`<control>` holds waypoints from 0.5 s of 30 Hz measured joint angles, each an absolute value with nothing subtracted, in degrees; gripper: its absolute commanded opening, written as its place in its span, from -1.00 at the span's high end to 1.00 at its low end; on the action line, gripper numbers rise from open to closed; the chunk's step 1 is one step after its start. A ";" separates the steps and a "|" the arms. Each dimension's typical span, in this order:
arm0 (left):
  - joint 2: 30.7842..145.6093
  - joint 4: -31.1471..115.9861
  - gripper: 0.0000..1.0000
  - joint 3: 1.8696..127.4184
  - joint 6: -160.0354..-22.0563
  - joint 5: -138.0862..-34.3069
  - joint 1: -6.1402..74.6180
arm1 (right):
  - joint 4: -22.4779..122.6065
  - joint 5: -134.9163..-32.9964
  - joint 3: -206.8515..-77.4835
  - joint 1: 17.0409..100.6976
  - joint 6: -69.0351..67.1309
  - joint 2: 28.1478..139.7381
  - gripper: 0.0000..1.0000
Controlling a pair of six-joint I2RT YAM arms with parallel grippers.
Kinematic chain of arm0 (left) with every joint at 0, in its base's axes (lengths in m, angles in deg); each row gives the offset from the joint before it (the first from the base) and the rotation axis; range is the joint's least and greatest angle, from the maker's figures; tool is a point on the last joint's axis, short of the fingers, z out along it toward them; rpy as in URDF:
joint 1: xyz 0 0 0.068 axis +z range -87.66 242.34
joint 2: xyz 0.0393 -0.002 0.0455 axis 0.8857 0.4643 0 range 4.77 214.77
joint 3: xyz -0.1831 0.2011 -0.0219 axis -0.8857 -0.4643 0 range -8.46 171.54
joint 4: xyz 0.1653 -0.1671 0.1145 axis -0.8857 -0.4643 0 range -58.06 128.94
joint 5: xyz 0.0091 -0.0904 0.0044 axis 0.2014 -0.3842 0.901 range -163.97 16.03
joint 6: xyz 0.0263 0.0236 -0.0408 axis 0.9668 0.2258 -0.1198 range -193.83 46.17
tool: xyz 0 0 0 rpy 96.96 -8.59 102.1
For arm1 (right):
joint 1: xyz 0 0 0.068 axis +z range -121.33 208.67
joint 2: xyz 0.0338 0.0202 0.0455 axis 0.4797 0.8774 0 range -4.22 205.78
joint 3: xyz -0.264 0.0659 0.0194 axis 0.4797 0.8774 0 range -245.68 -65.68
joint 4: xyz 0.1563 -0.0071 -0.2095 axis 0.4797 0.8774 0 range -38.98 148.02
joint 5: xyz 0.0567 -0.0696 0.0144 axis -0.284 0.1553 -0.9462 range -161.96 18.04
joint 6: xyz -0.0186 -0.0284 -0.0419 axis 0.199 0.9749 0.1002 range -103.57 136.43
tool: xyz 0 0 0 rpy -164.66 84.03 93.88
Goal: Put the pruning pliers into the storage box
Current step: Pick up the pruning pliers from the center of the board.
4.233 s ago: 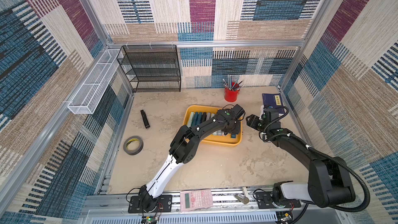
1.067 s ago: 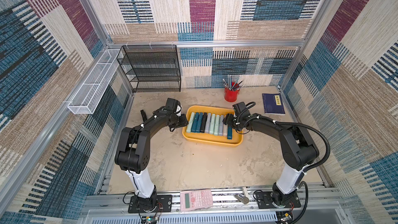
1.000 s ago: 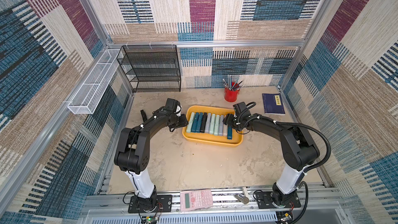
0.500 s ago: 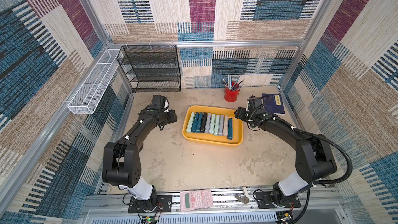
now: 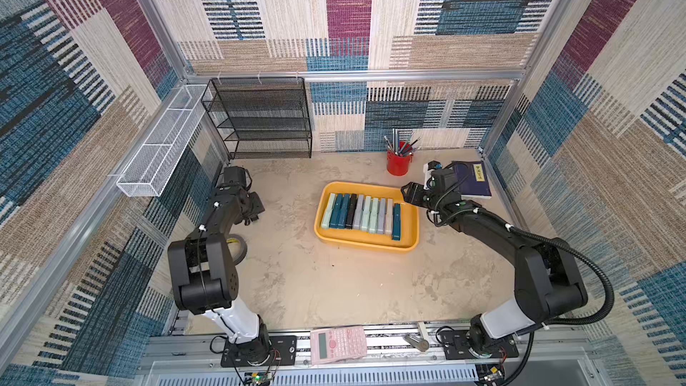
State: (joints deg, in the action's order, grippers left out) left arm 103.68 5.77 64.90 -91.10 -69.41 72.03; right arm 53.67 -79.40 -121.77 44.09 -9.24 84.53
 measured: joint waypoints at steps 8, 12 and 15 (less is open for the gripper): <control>113.30 3.93 -0.11 73.16 -87.78 -67.90 72.95 | 52.18 -80.62 -121.10 44.07 -9.26 84.79 -0.40; 117.98 2.53 -0.07 77.19 -86.49 -67.92 73.08 | 52.14 -80.95 -121.07 44.07 -9.26 84.90 -0.40; 120.47 1.35 -0.03 79.28 -85.88 -68.03 73.10 | 51.81 -80.95 -120.77 44.07 -9.30 84.90 -0.40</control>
